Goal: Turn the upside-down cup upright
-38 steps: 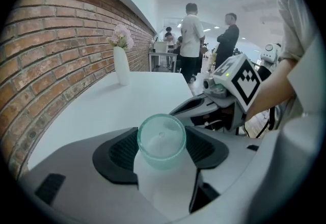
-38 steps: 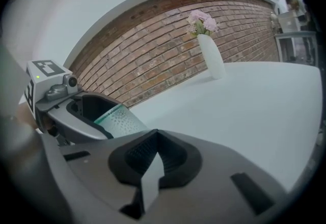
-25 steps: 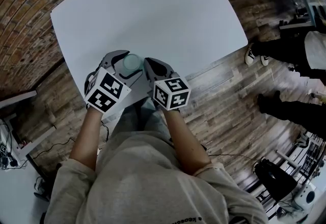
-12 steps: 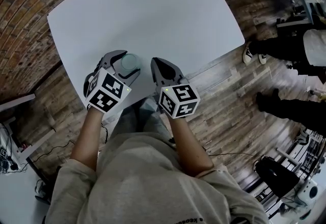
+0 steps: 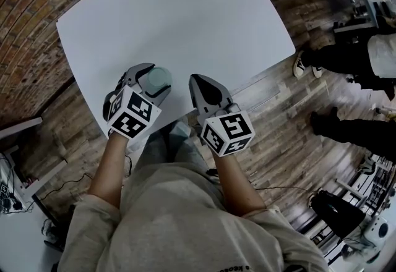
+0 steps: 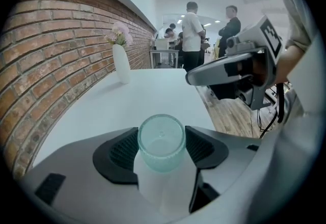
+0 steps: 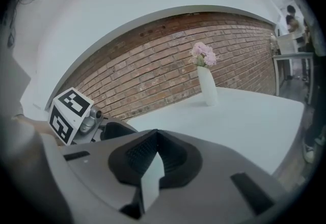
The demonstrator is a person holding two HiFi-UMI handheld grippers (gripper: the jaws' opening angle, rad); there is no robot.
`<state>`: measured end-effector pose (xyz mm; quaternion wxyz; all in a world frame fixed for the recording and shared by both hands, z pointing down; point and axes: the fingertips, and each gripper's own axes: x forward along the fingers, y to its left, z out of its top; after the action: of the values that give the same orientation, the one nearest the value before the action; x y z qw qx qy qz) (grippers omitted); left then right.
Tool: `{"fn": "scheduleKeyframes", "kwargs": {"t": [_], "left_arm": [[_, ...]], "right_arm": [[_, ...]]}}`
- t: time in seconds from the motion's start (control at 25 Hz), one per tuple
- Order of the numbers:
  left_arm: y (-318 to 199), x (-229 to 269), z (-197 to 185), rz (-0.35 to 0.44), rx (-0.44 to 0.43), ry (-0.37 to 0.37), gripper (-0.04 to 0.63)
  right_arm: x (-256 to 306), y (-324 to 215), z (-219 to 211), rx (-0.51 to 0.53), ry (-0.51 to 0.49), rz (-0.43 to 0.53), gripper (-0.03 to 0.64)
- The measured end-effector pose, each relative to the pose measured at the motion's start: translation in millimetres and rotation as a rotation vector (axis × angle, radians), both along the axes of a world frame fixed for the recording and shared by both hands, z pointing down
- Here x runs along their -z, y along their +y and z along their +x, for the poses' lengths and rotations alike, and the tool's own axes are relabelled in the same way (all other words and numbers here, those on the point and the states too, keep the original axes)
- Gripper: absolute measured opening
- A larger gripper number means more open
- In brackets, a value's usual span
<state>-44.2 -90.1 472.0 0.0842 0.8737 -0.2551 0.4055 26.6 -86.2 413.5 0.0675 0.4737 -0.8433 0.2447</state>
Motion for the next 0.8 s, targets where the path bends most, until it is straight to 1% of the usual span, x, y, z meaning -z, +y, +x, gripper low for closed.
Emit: {"fn": "scheduleKeyframes", "kwargs": {"t": [0.36, 0.8], "left_arm": [[3.4, -5.0, -0.1, 0.002, 0.0, -0.008, 0.295], [6.1, -8.9, -2.7, -0.012, 0.003, 0.007, 0.299]], "right_arm": [[1.9, 5.8, 5.6, -0.009, 0.003, 0.0, 0.006], [2.8, 9.2, 3.9, -0.02, -0.004, -0.001, 0.006]]}}
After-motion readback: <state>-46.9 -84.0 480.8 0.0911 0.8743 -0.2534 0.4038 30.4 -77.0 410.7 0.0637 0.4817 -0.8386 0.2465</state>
